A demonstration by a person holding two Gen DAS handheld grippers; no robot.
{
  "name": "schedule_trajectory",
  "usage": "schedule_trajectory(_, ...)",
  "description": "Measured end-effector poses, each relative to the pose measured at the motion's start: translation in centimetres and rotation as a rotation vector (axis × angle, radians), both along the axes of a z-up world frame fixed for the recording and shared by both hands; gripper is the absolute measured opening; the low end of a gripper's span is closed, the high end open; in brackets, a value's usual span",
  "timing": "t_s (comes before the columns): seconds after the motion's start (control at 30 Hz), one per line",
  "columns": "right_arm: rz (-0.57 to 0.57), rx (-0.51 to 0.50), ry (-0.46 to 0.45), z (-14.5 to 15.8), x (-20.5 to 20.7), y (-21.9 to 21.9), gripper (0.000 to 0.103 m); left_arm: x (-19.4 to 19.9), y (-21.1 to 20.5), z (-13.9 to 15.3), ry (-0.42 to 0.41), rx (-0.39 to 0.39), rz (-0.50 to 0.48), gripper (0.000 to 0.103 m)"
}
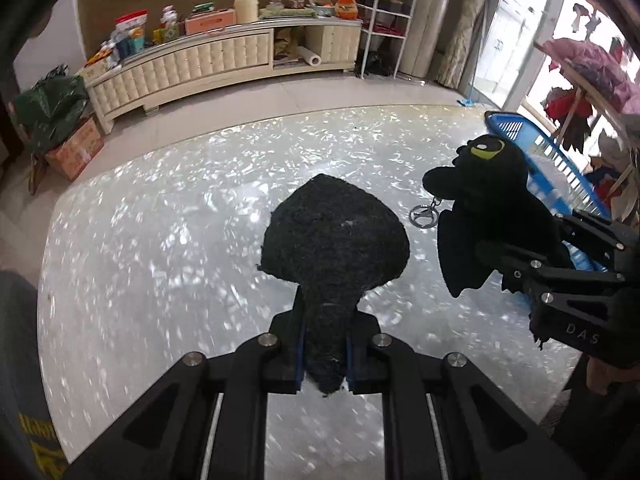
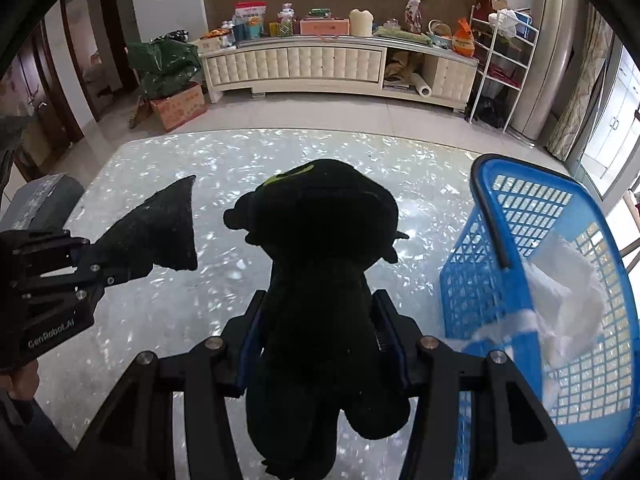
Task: Organize soft objects
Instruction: 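Carry the plush toy into the basket and open the right gripper while the left gripper holds the black pad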
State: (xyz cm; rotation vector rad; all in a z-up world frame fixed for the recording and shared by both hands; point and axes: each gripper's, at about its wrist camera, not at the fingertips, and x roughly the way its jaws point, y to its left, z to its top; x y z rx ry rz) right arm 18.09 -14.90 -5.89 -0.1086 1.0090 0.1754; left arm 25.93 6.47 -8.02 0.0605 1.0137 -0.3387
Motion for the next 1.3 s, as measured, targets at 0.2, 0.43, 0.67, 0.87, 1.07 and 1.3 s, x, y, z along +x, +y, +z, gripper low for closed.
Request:
schedule_trajectory(0.2,0.021,0.002,-0.030,1.2,-1.8,-0.3,0.049,-3.4,-0.1,0.1,0.013,-0.022,0.059,0.013)
schedule_trajectory(0.43,0.025,0.013,-0.065,2.7,-3.3,-1.4,0.049,-6.9,-1.7,1.5,-0.026,-0.048,0.100,0.013)
schedule_trajectory(0.67,0.027,0.026,-0.116,4.3,-4.4,-2.7,0.049,-9.4,-3.4,3.0,-0.069,-0.047,0.107,0.013)
schedule_trajectory(0.87,0.011,0.033,-0.145,5.2,-5.1,-3.8,0.049,-10.7,-5.0,4.1,-0.098,-0.042,0.101,0.013)
schedule_trajectory(1.07,-0.012,0.049,-0.169,5.4,-4.9,-4.9,0.049,-11.6,-6.7,4.4,-0.111,-0.026,0.088,0.013)
schedule_trajectory(1.3,-0.063,0.052,-0.174,5.1,-3.7,-6.9,0.049,-11.5,-8.6,4.3,-0.105,-0.030,0.065,0.013)
